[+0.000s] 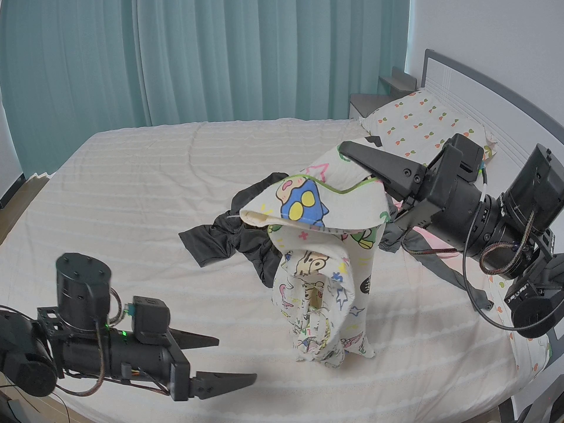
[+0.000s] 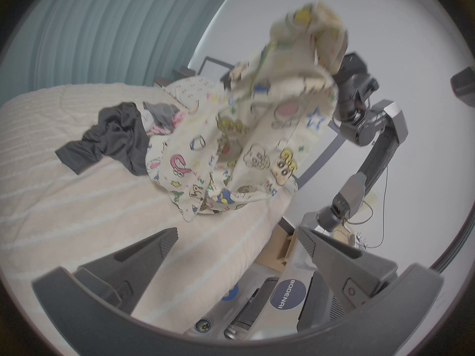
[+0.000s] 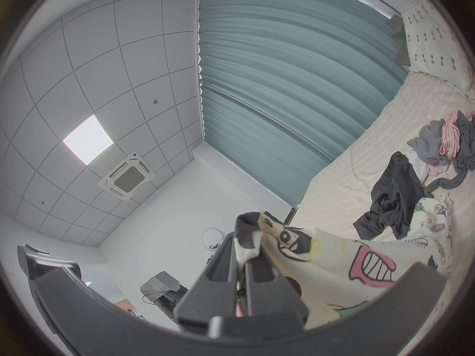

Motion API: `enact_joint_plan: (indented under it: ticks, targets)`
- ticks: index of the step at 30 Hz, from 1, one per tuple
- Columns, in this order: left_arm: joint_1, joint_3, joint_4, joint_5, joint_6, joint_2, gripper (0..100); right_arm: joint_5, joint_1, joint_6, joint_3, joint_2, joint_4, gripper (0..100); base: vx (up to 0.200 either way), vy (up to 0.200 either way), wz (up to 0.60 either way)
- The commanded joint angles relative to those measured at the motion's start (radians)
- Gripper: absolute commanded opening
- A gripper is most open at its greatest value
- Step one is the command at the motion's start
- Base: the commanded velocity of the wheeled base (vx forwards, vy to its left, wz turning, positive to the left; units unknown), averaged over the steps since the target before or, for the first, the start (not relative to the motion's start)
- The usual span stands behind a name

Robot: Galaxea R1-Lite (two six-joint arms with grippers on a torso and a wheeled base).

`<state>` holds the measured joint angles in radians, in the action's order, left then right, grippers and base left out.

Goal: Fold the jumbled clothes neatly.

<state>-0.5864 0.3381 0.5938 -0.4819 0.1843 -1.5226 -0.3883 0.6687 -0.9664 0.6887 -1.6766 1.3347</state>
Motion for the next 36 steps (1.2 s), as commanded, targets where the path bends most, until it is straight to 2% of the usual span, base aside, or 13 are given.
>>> enact_joint_plan:
  ticks: [1, 4, 10, 16, 18, 23, 24, 25, 30, 36]
  targets:
    - [-0.081, -0.031, 0.107, 0.06, 0.001, -0.191, 100, 0.006, 0.011, 0.0, 0.002, -0.014, -0.002, 0, 0.0, 0.0, 0.0]
    - [-0.095, -0.051, 0.173, 0.08, 0.0, -0.235, 100, 0.006, 0.005, -0.002, 0.003, -0.028, -0.002, 0, 0.0, 0.0, 0.0]
    - [-0.112, -0.088, 0.333, 0.24, 0.0, -0.416, 100, 0.02, 0.005, 0.0, 0.011, -0.026, -0.002, 0, 0.0, 0.0, 0.0]
    - [-0.144, -0.076, 0.435, 0.307, -0.003, -0.541, 100, 0.02, 0.005, -0.002, 0.009, -0.034, -0.002, 0, 0.0, 0.0, 0.0]
    - [-0.147, -0.059, 0.492, 0.348, -0.034, -0.619, 100, 0.02, 0.005, -0.002, 0.009, -0.034, -0.002, 0, 0.0, 0.0, 0.0]
    - [-0.142, -0.027, 0.681, 0.433, -0.043, -0.758, 100, 0.022, 0.006, -0.002, 0.009, -0.034, -0.002, 0, 0.0, 0.0, 0.0]
    - [-0.138, -0.031, 0.774, 0.479, -0.045, -0.806, 100, 0.022, 0.006, -0.002, 0.008, -0.034, -0.002, 0, 0.0, 0.0, 0.0]
    - [-0.136, -0.03, 0.805, 0.494, -0.046, -0.826, 100, 0.022, 0.006, -0.002, 0.008, -0.032, -0.002, 0, 0.0, 0.0, 0.0]
    - [-0.132, -0.024, 0.963, 0.517, -0.04, -0.941, 100, 0.023, 0.018, -0.002, 0.009, -0.02, -0.003, 0, 0.0, 0.0, 0.0]
    - [-0.136, -0.014, 0.977, 0.485, 0.004, -0.966, 100, 0.04, 0.054, -0.002, 0.014, -0.031, -0.003, 0, 0.0, 0.0, 0.0]
